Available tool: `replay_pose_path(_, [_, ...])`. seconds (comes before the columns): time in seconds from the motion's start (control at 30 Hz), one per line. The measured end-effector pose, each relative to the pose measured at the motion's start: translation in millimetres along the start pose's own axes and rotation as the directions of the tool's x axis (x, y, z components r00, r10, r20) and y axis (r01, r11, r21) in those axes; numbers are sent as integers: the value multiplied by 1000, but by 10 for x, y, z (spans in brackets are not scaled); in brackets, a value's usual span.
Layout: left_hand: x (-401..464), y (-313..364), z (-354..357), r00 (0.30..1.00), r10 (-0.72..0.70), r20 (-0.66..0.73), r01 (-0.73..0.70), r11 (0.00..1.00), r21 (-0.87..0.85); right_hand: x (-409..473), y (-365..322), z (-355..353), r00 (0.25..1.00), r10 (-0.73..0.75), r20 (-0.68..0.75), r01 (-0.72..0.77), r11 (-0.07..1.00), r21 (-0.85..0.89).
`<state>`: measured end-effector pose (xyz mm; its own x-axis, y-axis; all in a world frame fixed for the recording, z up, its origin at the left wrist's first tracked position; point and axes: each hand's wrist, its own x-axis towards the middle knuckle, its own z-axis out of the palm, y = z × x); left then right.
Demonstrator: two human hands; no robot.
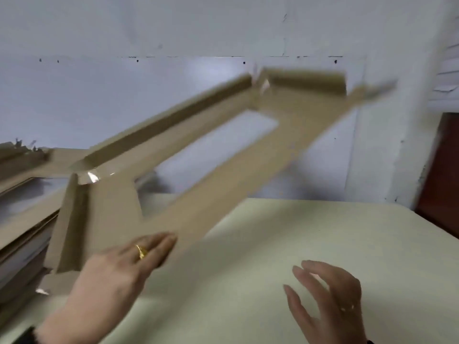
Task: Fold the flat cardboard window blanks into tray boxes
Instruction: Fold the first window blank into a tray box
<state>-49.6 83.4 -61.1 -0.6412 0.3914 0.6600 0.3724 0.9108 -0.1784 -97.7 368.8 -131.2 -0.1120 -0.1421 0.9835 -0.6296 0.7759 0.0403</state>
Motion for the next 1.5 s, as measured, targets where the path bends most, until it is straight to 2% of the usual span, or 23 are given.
replay_pose_path(0.07, [-90, 55, 221, 992, 110, 65, -108, 994, -36, 20, -85, 17, 994, -95, 49, 96, 995, -17])
replay_pose_path(0.13, [-203, 83, 441, 970, 176, 167, -172, 984, -43, 22, -99, 62, 969, -156, 192, 169, 984, -52])
replay_pose_path(0.23, [-250, 112, 586, 952, 180, 249, -153, 981, -123, -31, -37, 149, 893, -146, 426, 219, 967, -128])
replay_pose_path(0.33, [-266, 81, 729, 942, 185, 279, -156, 980, -124, -146, 72, 165, 749, -67, 659, 207, 969, -135])
replay_pose_path(0.4, [-301, 40, 794, 933, 140, 331, -101, 986, -132, -222, 98, 188, 640, -8, 769, 180, 974, -139])
replay_pose_path(0.47, [-355, -24, 844, 903, 1, 430, 57, 991, -121, -256, 80, 209, 496, 31, 868, 99, 991, -92])
replay_pose_path(0.53, [-413, -117, 846, 804, -171, 570, 264, 961, -84, -247, 98, 193, 442, 104, 891, -21, 994, -106])
replay_pose_path(0.57, [-457, -214, 875, 769, -225, 598, 317, 947, -51, -244, 120, 184, 385, 143, 912, -68, 990, -126])
replay_pose_path(0.6, [-521, -329, 951, 764, -292, 575, 368, 930, -17, -245, 185, 161, 308, 176, 935, -123, 982, -144])
replay_pose_path(0.63, [-607, -423, 981, 754, -347, 558, 409, 913, 15, -244, 254, 112, 289, 213, 933, -144, 974, -177])
replay_pose_path(0.7, [-693, -532, 989, 727, -402, 557, 460, 887, 40, -334, 484, 77, 332, 208, 920, -157, 974, -163])
replay_pose_path(0.77, [-714, -582, 1008, 721, -440, 535, 520, 854, 1, -376, 657, -3, 249, 251, 935, -198, 959, -205])
replay_pose_path(0.87, [-712, -623, 1026, 719, -444, 535, 545, 838, -36, -401, 908, -151, 212, 314, 925, -264, 930, -256])
replay_pose_path(0.97, [-752, -733, 1056, 720, -419, 553, 588, 792, -166, -443, 1156, -328, 232, 371, 899, -362, 891, -275])
replay_pose_path(1.03, [-788, -800, 990, 741, -388, 548, 636, 668, -386, -446, 1287, -442, 239, 421, 875, -502, 825, -259])
replay_pose_path(1.1, [-847, -837, 934, 759, -392, 519, 645, 557, -523, -444, 1329, -537, 280, 441, 853, -625, 758, -187])
replay_pose_path(1.2, [-946, -923, 943, 746, -491, 449, 661, 468, -587, -467, 1323, -556, 336, 542, 770, -745, 654, -135])
replay_pose_path(1.27, [-962, -926, 949, 722, -575, 384, 674, 460, -578, -460, 1289, -525, 397, 562, 726, -735, 668, -115])
replay_pose_path(1.3, [-947, -907, 941, 716, -598, 361, 677, 468, -568, -445, 1263, -502, 444, 562, 697, -703, 701, -117])
replay_pose_path(1.37, [-875, -833, 905, 727, -622, 292, 675, 566, -473, -416, 1235, -452, 543, 540, 643, -577, 796, -181])
replay_pose_path(1.43, [-811, -803, 925, 761, -619, 193, 648, 712, -271, -409, 1198, -408, 616, 487, 619, -419, 868, -265])
replay_pose_path(1.5, [-723, -735, 913, 804, -583, 119, 591, 804, -57, -392, 1163, -374, 638, 494, 591, -373, 870, -324])
